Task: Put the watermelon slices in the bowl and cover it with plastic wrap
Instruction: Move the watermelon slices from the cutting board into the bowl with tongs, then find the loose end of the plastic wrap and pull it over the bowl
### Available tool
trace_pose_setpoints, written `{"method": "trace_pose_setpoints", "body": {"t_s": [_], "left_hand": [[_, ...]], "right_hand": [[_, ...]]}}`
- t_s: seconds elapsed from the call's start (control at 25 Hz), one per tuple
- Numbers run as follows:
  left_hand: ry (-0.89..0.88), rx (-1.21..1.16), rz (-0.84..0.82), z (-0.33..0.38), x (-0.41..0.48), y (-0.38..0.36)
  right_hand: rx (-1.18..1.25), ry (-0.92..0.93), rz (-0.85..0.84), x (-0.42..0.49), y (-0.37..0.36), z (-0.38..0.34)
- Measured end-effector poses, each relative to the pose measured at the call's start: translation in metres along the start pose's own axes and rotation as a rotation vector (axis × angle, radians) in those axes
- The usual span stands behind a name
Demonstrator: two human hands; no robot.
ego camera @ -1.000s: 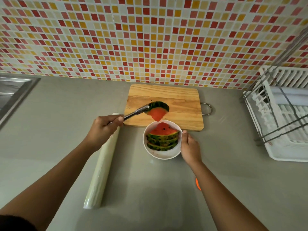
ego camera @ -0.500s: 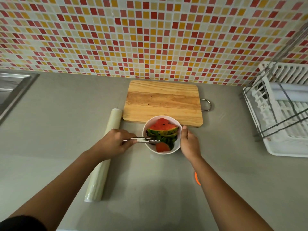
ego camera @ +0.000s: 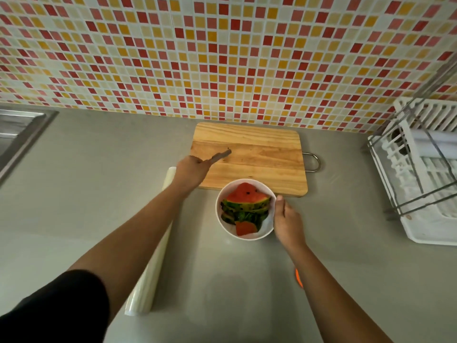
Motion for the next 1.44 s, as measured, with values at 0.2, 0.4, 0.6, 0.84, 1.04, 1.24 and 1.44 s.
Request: {"method": "trace_pose_setpoints", "body": {"t_s": [0.2,0.4,0.6,0.84,1.04,1.24,1.44], "left_hand": [[-0.141,0.412,0.213,0.011,0.031,-0.032],[-0.132,0.432,0.213,0.005,0.049,-0.039],[-0.13,0.426,0.215,0.001,0.054,-0.037],[-0.116,0.344,0.263,0.013,0.035,-0.021],[-0.158,0.074,0.223,-0.002,-0.042,-0.023],[0.099,-0.289,-0.128,-0.021,-0.091,-0.049],[0.108,-0.396,-0.132,-0.032,-0.122,-0.043]], "right_hand": [[-0.017,0.011,0.013,0.004,0.0,0.004],[-0.015,0.012,0.02,0.004,0.0,0.003],[-0.009,0.016,0.029,0.002,0.0,0.0],[-0.006,0.012,0.015,0.001,0.0,-0.001],[-0.02,-0.005,0.037,-0.002,0.001,-0.002],[-0.058,0.008,0.024,-0.003,0.003,-0.01],[-0.085,0.018,0.051,-0.035,0.005,-0.006]]}}
Point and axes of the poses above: each hand's wrist, its own x-axis towards the middle knuckle, its own y-axis out of the back of the hand, z = x × y, the point moved 6 cm from there along x, towards the middle knuckle, and after that the axes turned 5 degrees about x, right-handed, at the moved point
